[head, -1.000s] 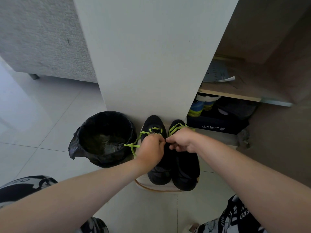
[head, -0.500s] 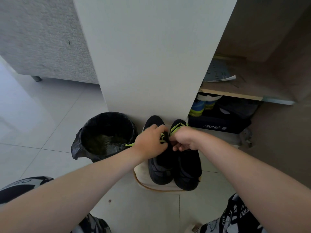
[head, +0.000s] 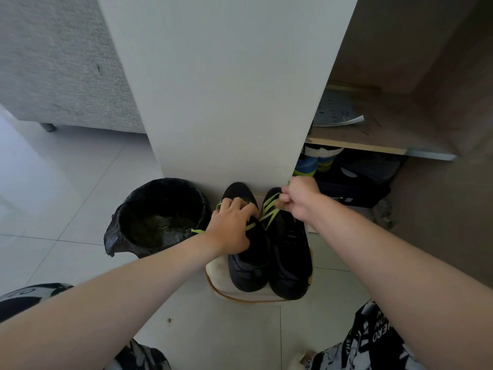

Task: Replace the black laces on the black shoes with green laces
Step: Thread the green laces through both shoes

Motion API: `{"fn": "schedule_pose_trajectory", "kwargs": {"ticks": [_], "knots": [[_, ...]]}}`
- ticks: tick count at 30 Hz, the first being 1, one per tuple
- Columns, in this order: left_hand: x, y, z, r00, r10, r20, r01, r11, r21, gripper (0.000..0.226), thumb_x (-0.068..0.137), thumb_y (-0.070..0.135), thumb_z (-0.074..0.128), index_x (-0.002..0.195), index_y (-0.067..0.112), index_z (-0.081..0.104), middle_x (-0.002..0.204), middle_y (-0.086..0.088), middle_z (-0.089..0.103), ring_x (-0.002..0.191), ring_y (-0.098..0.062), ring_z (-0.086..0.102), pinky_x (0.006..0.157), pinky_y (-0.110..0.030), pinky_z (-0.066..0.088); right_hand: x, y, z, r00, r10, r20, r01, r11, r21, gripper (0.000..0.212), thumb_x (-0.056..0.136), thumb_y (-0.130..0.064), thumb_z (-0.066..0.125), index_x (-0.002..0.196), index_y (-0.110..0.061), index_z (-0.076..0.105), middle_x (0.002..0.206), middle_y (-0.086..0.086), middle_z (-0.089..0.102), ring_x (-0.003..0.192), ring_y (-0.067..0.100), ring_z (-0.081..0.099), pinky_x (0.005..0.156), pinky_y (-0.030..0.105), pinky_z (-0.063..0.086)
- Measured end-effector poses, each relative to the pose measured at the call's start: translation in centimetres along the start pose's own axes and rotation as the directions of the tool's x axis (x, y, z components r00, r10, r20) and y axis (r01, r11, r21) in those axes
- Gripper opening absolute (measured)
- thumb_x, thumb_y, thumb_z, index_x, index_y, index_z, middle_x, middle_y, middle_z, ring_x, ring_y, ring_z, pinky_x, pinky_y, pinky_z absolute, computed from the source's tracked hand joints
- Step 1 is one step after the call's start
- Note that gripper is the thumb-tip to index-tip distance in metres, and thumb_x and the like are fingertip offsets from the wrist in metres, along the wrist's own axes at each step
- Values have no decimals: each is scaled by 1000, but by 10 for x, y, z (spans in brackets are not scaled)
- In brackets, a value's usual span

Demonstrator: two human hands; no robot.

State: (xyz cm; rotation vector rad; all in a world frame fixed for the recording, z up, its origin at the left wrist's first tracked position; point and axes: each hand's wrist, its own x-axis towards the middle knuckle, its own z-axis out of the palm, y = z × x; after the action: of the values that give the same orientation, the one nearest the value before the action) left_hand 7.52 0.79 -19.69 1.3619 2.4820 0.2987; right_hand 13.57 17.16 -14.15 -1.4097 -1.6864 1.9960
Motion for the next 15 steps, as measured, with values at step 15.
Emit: {"fn": "schedule_pose_trajectory", "kwargs": {"ticks": [15], "knots": [[4,-16,-16,991,-78,106,107,949,-296,97,68,22,86,140,32,21,129,1,26,121,-21,38,88,-27,42,-8,-4,-6,927,-349,135,294,454,-841,24,85,-30,49,69,-14,54,74,4,57,70,26,54,53,28,32]]}}
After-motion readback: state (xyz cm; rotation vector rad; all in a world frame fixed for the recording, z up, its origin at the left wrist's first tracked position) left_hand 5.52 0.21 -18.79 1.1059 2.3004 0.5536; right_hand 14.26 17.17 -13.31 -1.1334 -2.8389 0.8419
